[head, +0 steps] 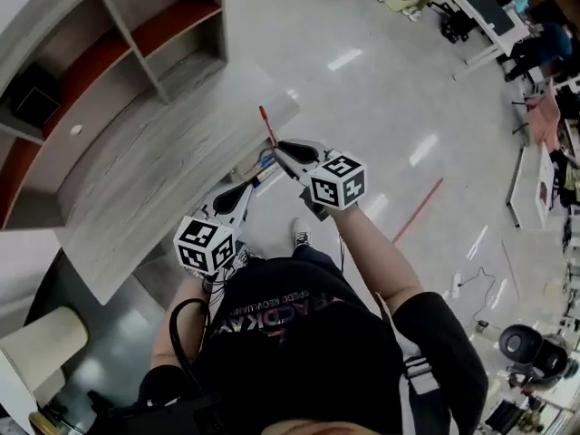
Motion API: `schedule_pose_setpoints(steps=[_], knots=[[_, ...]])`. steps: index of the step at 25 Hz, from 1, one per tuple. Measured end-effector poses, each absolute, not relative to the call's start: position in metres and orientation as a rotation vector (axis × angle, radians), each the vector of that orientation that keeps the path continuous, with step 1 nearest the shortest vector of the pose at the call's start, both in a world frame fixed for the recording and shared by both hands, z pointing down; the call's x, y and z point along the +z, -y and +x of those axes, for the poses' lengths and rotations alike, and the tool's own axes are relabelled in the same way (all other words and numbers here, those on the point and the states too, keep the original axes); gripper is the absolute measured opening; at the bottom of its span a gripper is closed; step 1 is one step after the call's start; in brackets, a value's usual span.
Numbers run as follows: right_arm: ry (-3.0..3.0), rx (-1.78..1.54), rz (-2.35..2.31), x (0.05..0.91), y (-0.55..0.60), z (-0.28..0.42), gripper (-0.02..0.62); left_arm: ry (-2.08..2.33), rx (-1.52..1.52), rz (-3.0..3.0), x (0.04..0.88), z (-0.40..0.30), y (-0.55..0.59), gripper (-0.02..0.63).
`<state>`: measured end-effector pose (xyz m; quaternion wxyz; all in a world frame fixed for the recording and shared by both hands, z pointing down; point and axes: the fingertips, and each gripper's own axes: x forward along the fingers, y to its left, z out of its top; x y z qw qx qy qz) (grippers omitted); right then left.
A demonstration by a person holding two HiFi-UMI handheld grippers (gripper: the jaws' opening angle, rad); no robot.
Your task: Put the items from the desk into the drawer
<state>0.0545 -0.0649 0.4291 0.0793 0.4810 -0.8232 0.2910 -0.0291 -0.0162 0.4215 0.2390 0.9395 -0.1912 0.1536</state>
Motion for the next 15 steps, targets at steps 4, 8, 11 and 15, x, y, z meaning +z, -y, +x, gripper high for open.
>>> schedule_pose_setpoints(steps=[4,8,11,15], knots=[[2.414,0.934,1.56,0.433,0.037,0.094,0.072,0.403,0.434,2.598,0.423,0.013,0.003,0.011],[2.392,0.959,1.594,0.443,0.036,0.096,0.072,0.355,0.45,2.607,0.428,0.02,0.006,0.011],[2.392,0.993,1.58,0.454,0.035,0.091,0.072,0.357,0.467,2.597,0.435,0.018,0.007,0.011],[2.401,1.029,1.547,0.457,0.012,0.1,0.072,0.367,0.486,2.583,0.433,0.034,-0.014,0.011]])
